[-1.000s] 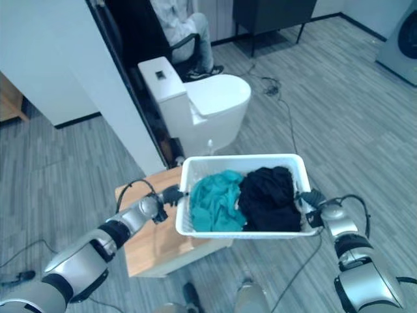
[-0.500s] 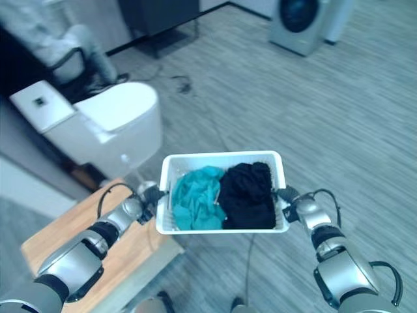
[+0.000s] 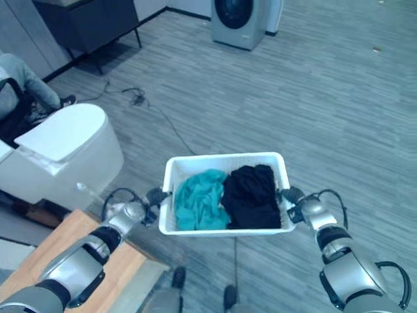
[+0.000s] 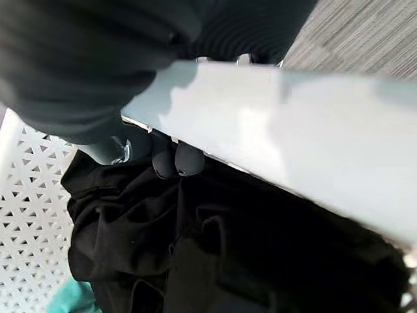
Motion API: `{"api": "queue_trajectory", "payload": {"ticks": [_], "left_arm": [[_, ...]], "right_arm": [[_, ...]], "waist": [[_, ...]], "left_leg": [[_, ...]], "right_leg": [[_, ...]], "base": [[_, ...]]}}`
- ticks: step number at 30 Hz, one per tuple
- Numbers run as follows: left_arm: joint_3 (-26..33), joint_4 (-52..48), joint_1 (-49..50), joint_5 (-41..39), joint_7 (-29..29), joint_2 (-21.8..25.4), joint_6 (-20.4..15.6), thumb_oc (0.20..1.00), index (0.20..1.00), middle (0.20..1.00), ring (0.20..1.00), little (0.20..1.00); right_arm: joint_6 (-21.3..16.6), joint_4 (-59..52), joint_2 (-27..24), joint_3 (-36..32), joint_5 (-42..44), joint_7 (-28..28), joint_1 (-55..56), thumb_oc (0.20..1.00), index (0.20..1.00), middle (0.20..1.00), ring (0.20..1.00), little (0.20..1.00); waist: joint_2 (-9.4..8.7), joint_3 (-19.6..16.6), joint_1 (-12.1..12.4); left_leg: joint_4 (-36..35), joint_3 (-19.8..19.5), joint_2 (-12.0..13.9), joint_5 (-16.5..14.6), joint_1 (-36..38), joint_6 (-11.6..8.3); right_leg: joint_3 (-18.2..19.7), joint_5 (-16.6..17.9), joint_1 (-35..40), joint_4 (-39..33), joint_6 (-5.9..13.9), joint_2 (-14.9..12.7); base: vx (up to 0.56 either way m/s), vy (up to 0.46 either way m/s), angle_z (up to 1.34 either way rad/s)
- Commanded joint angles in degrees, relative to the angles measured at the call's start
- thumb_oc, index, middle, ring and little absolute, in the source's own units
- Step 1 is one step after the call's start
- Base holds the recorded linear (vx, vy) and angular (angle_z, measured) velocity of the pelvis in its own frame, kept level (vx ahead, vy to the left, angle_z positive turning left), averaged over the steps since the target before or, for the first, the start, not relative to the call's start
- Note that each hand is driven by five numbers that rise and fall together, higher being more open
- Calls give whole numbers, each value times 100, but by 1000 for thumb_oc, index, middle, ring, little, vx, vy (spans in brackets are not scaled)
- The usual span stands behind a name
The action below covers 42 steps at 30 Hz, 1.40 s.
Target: Grab the laundry basket,head to the washer,open it,put in the laundry and shut it.
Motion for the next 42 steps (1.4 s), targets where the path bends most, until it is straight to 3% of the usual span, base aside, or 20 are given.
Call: {"api": "queue_trajectory", "payload": {"ticks": [1,14,19,23,25,28,30,32,33,34,36,38,39,40,41,42], "left_arm": [[199,344,-679,-19,257,280,-196,200,200,200,200,200],[238,356,-537,37,209,220,-186,200,200,200,200,200],[257,462,-563,42,165,233,-146,200,200,200,200,200],[230,583,-790,24,146,214,-95,200,200,200,200,200],[218,605,-845,-31,148,165,-75,200,200,200,200,200],[213,650,-955,-150,162,150,-58,200,200,200,200,200],[251,711,-1015,-262,208,124,-123,200,200,200,200,200],[301,680,-976,-311,239,162,-166,200,200,200,200,200],[361,586,-835,-334,275,255,-201,200,200,200,200,200],[362,585,-834,-334,275,255,-200,200,200,200,200,200],[324,465,-704,-379,226,367,-187,200,200,200,200,200],[390,328,-500,-388,274,418,-178,200,200,200,200,200],[460,210,-275,-364,280,404,-169,200,200,200,200,200],[481,204,-209,-335,273,373,-158,200,200,200,200,200],[495,212,-153,-298,271,345,-145,200,200,200,200,200],[481,282,-153,-225,261,291,-140,200,200,200,200,200]], "right_arm": [[-342,-129,-324,-258,150,-109,-272,200,200,200,200,200],[-362,-88,-295,-341,122,-126,-213,200,200,200,200,200],[-368,-181,-312,-298,121,-122,-212,200,200,200,200,200],[-361,-250,-385,-231,157,-175,-291,200,200,200,200,200],[-361,-288,-363,-157,221,-198,-338,200,200,200,200,200],[-374,-307,-331,-119,399,-302,-469,200,200,200,200,200],[-482,-262,-156,84,534,-395,-731,200,200,200,200,200],[-495,-313,-58,180,545,-379,-830,200,200,200,200,200],[-510,-521,163,288,483,-362,-812,200,200,200,200,200],[-510,-521,163,289,482,-363,-812,200,200,200,200,200],[-489,-748,282,233,448,-303,-649,200,200,200,200,200],[-528,-946,504,142,448,-288,-412,200,200,200,200,200],[-491,-1092,518,99,339,-232,-211,200,200,200,200,200],[-481,-1116,509,67,308,-222,-140,200,200,200,200,200],[-470,-1195,493,22,244,-210,-68,200,200,200,200,200],[-460,-1268,376,-92,232,-197,43,200,200,200,200,200]], "waist": [[-90,-270,262],[-11,-354,290],[-13,-334,251],[-85,-147,160],[-108,-7,158],[-95,49,191],[-63,47,232],[-34,-25,283],[-2,-209,421],[4,-218,430],[-87,-295,494],[-151,-398,507],[-102,-397,374],[-54,-392,316],[63,-364,218],[208,-304,-2]], "left_leg": [[379,25,-95,-173,-263,-65],[257,103,-8,-14,-193,-159],[307,0,74,70,-260,-216],[1078,-118,73,-13,-625,-230],[1696,-145,-106,9,-940,-193],[1430,143,-236,159,-1279,-151],[894,797,-252,216,-1597,-112],[888,952,-290,208,-1628,-75],[714,889,-397,100,-1373,103],[706,894,-386,109,-1379,101],[840,889,-524,-112,-1194,298],[876,1016,-692,-386,-903,513],[803,965,-765,-573,-536,664],[776,924,-784,-628,-392,704],[685,830,-737,-675,-161,739],[496,556,-762,-724,264,720]], "right_leg": [[198,-904,166,697,549,-477],[89,-862,435,424,541,-498],[138,-922,439,468,441,-365],[225,-950,496,526,280,-177],[231,-937,554,537,228,-146],[213,-941,661,350,230,-82],[212,-910,744,46,334,-62],[249,-916,804,-30,416,-81],[338,-1047,903,188,513,-235],[348,-1038,889,189,511,-227],[412,-1080,828,940,613,-441],[441,-467,485,2076,847,-612],[563,336,80,3124,996,-530],[596,494,-41,3459,1062,-466],[630,443,-379,3870,1053,-363],[559,34,-994,3788,886,-368]], "base": [[29,8,-11],[1,-8,3],[-7,-62,1],[-24,-129,13],[9,-77,18],[137,-60,30],[221,-18,27],[288,126,3],[402,218,-35],[487,253,-83],[462,155,-119],[632,211,-45],[649,210,-21],[646,198,15],[696,129,43],[533,79,79]]}}
